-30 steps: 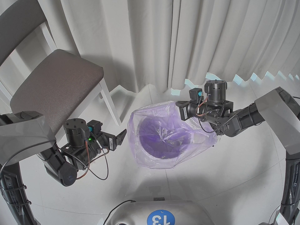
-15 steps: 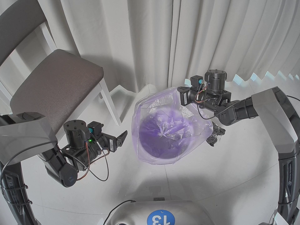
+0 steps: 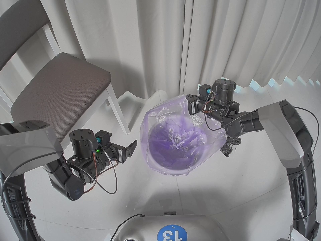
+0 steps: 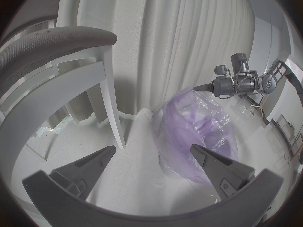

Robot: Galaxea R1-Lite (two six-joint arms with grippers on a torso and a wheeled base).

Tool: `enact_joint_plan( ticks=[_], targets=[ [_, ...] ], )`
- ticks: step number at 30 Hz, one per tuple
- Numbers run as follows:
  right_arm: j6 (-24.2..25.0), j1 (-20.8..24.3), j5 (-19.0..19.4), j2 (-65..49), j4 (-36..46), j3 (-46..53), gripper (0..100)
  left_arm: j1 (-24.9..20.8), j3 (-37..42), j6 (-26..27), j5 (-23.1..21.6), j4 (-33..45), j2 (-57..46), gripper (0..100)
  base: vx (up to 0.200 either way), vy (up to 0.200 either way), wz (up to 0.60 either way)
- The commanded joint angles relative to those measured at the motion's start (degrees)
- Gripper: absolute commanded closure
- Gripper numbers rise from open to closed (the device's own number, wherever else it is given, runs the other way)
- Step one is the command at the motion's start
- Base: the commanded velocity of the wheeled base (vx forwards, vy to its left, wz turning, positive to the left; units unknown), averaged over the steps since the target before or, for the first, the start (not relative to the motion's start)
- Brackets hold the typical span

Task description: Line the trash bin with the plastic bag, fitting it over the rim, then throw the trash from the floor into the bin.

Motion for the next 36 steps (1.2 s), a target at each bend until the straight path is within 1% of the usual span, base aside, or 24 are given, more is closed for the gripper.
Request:
enact_joint_plan(
  ticks=[1, 6, 10, 25, 26, 29, 34, 36],
  targets=[
    [-0.12, 0.22, -0.27, 3.86, -0.24, -2.84, 100, 0.23, -0.2, 0.0, -0.01, -0.1, 0.86, 0, 0.0, 0.0, 0.0],
    [-0.03, 0.22, -0.36, 6.76, 0.2, -6.79, 100, 0.23, -0.11, 0.09, 0.07, -3.0, 2.53, 0, 0.0, 0.0, 0.0],
    [0.05, 0.22, -0.36, 7.72, 0.9, -8.38, 100, 0.23, -0.11, 0.09, -0.01, -3.09, 2.44, 0, 0.0, 0.0, 0.0],
    [-0.3, 0.22, -0.36, 9.13, 1.51, -9.08, 100, -0.04, -0.11, 0.0, -0.45, -3.27, 2.53, 0, 0.0, 0.0, 0.0],
    [-0.3, 0.22, -0.36, 9.04, 1.87, -9.34, 0, -0.04, -0.11, 0.0, -0.63, -3.27, 2.53, 0, 0.0, 0.0, 0.0],
    [0.05, 0.22, -0.36, 8.95, 2.22, -10.13, 0, -0.04, 0.24, 0.0, -0.89, -3.36, 2.53, 0, 0.0, 0.0, 0.0],
    [0.23, 0.22, -0.44, 7.55, 2.3, -9.08, 0, -0.3, 0.06, -0.09, -1.07, -5.99, 3.41, 0, 0.0, 0.0, 0.0],
    [0.23, 0.13, -0.53, 3.77, 2.66, -5.56, 0, -0.91, -0.03, -0.61, -1.07, -6.61, 3.67, 0, 0.0, 0.0, 0.0]
  ],
)
